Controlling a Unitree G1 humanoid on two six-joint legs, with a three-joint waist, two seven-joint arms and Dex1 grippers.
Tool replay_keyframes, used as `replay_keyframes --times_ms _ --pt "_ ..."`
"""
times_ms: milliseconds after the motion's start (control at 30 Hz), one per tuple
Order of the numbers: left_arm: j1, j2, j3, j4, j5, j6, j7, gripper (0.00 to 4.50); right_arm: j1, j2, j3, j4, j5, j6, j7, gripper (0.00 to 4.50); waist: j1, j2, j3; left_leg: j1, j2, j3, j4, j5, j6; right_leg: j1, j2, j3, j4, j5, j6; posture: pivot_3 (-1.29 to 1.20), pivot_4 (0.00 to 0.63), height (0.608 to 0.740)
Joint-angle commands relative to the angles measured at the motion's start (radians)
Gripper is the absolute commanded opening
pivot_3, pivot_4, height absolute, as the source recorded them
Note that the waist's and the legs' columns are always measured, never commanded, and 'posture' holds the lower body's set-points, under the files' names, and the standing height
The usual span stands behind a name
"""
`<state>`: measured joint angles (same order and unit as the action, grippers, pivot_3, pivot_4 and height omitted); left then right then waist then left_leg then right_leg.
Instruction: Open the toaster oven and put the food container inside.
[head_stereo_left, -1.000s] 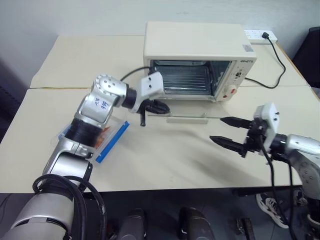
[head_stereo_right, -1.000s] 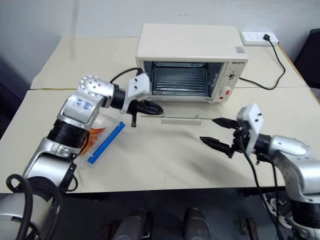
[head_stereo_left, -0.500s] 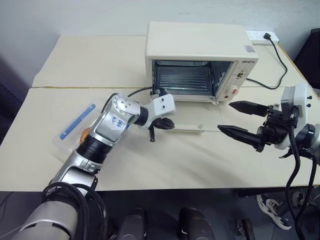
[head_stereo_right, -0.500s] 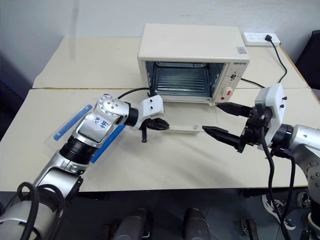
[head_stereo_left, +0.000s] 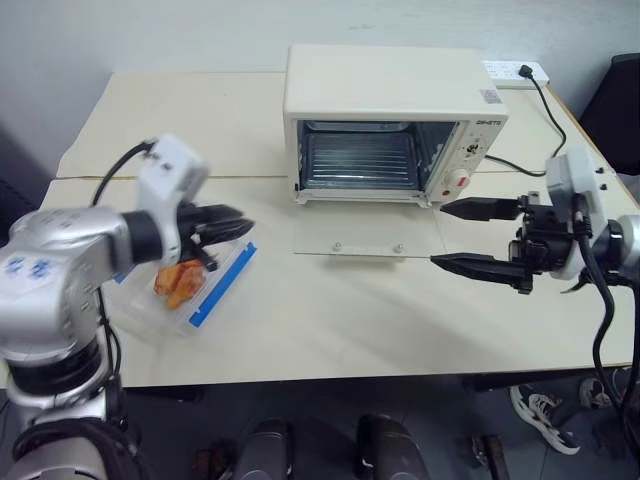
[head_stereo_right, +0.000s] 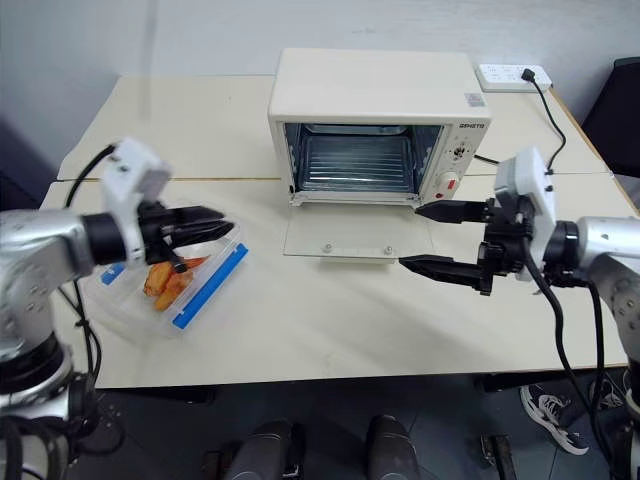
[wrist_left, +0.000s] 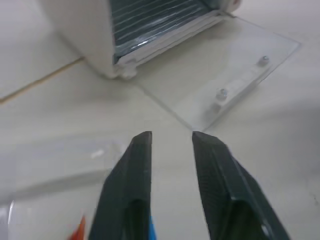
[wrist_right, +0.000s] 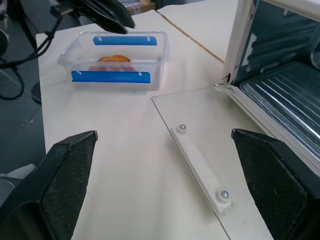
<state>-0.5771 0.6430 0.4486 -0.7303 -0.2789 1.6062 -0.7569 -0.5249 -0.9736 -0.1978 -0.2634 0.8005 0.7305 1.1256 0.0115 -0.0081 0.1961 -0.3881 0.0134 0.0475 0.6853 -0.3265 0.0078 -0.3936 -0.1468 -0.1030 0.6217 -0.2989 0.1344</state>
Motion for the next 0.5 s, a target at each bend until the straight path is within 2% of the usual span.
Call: replay_keyframes --times_ms 33,167,233,267,367,500 --pt "0.149 -0.085 0.248 -0.171 0.045 0.008 0.176 2.6 -0.102 0.007 0.053 0.073 -0.036 -0.059 0.085 4.5 0.0 0.0 0.0 0.0 0.0 -0.001 0.0 0.0 0.0 0.0 0.0 -0.001 -0.001 0.0 0.0 0.0 0.15 0.74" --pt "0.338 -0.196 0.413 -0.3 0.142 0.008 0.359 3.75 -0.185 0.046 0.112 0.15 -0.061 -0.09 0.158 4.5 0.001 -0.002 0.0 0.0 0.0 -0.002 0.0 0.0 0.0 0.001 0.0 -0.001 -0.001 0.0 0.0 0.0 0.15 0.74" --pt "0.386 -0.25 0.47 -0.317 0.158 0.008 0.423 4.29 -0.206 0.066 0.134 0.18 -0.074 -0.104 0.182 4.5 0.009 -0.003 0.0 0.0 -0.001 -0.002 0.0 0.0 0.0 0.002 0.0 -0.001 -0.001 0.0 0.0 0.0 0.15 0.74" --pt "0.396 -0.269 0.489 -0.317 0.154 0.008 0.448 4.42 -0.211 0.073 0.143 0.191 -0.082 -0.111 0.189 4.5 0.014 -0.003 -0.001 0.0 -0.001 -0.002 0.001 0.0 0.0 0.002 -0.001 -0.001 -0.001 0.0 0.0 0.0 0.15 0.74" --pt "0.343 -0.381 0.5 -0.317 0.145 0.008 0.55 4.42 -0.229 0.103 0.166 0.216 -0.103 -0.131 0.212 4.5 0.021 -0.004 -0.001 -0.001 0.0 -0.005 0.004 0.0 0.0 0.003 -0.002 -0.002 -0.001 0.0 0.0 0.0 0.15 0.74" --pt "0.241 -0.546 0.451 -0.317 0.121 0.008 0.696 4.42 -0.247 0.126 0.164 0.224 -0.103 -0.122 0.215 4.5 0.025 -0.005 -0.001 -0.002 -0.001 -0.006 0.006 0.0 0.0 0.004 -0.002 -0.002 0.0 0.0 0.0 0.0 0.15 0.74"
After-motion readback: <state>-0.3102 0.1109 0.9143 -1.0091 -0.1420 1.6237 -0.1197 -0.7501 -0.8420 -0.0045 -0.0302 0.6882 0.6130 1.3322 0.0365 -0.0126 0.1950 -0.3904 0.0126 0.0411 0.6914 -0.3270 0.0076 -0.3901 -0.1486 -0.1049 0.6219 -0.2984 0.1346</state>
